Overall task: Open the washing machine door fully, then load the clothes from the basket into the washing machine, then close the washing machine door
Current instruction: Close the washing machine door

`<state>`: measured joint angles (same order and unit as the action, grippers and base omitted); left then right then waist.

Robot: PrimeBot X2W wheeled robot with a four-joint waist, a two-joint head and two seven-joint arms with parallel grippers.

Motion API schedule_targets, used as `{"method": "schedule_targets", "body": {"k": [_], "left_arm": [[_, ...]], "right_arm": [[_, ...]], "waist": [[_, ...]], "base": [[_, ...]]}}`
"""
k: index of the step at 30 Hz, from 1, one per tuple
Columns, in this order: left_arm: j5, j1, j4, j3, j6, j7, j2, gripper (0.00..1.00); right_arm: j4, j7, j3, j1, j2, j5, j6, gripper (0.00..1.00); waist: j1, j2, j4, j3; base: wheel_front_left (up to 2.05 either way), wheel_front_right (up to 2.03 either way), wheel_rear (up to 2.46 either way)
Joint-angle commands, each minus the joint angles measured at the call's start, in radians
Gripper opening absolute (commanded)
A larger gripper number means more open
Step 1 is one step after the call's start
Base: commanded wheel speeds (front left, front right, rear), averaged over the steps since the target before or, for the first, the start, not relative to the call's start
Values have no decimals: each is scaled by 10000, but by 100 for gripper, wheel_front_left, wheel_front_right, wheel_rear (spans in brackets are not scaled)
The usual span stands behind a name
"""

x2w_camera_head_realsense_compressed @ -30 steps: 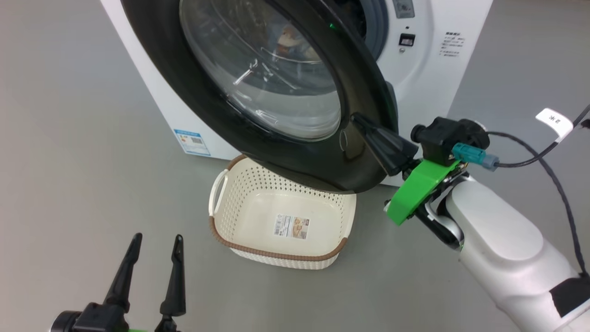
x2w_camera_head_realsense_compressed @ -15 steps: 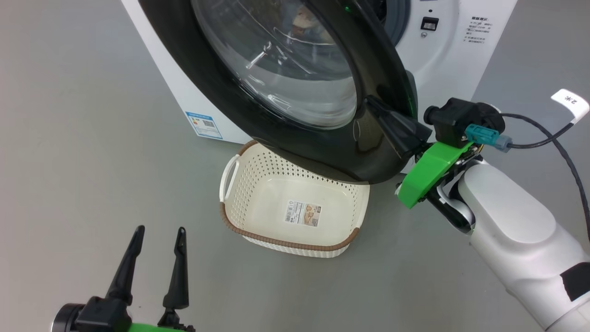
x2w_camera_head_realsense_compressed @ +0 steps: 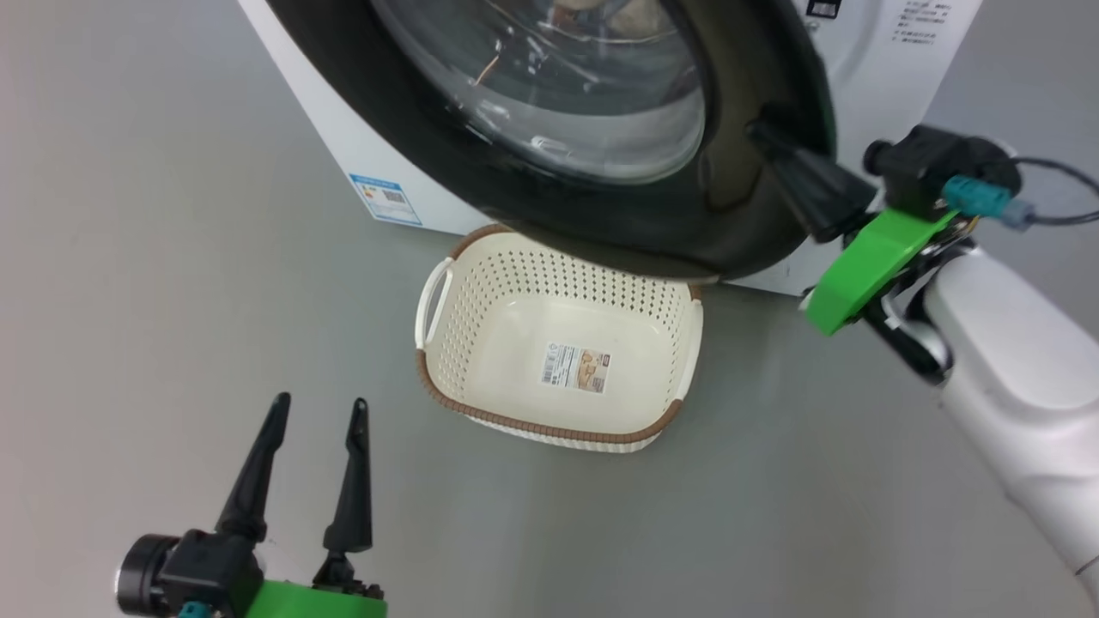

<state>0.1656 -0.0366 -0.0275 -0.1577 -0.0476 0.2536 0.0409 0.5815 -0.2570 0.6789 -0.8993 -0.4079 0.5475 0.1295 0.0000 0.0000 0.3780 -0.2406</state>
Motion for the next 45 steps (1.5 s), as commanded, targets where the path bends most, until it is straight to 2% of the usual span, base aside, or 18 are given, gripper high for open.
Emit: {"method": "schedule_targets", "body": {"k": [1, 14, 19, 27, 35, 41, 45], "left_arm": [[56, -316, -319, 235, 76, 82, 96, 100], [631, -960, -388, -895, 507, 82, 94, 100], [714, -1048, -341, -1002, 619, 82, 94, 100], [758, -1114, -377, -1064, 736, 82, 93, 100], [661, -1113, -286, -946, 728, 82, 93, 100], [467, -995, -233, -790, 669, 82, 93, 100], [321, -948, -181, -680, 563, 82, 93, 100]], "right_arm": [[-91, -47, -117, -186, -139, 45, 12, 0], [737, -47, -448, -1729, -1474, 128, 12, 0], [916, -47, -714, -2000, -1504, 157, 12, 0], [879, -47, -585, -1918, -1485, 85, 12, 0], [56, -47, -463, -1365, -1365, 135, 12, 0], [-1090, -47, -1055, -212, -1163, -51, 12, 0], [-2058, -47, -1819, 935, -922, -121, 12, 0]], "waist": [[0, 0, 120, -178], [0, 0, 1060, -1305], [0, 0, 1200, -1471], [0, 0, 1240, -1530], [0, 0, 1113, -1348], [0, 0, 796, -1026], [0, 0, 491, -751]], "base": [[0, 0, 0], [0, 0, 0], [0, 0, 0], [0, 0, 0], [0, 0, 0], [0, 0, 0], [0, 0, 0]]}}
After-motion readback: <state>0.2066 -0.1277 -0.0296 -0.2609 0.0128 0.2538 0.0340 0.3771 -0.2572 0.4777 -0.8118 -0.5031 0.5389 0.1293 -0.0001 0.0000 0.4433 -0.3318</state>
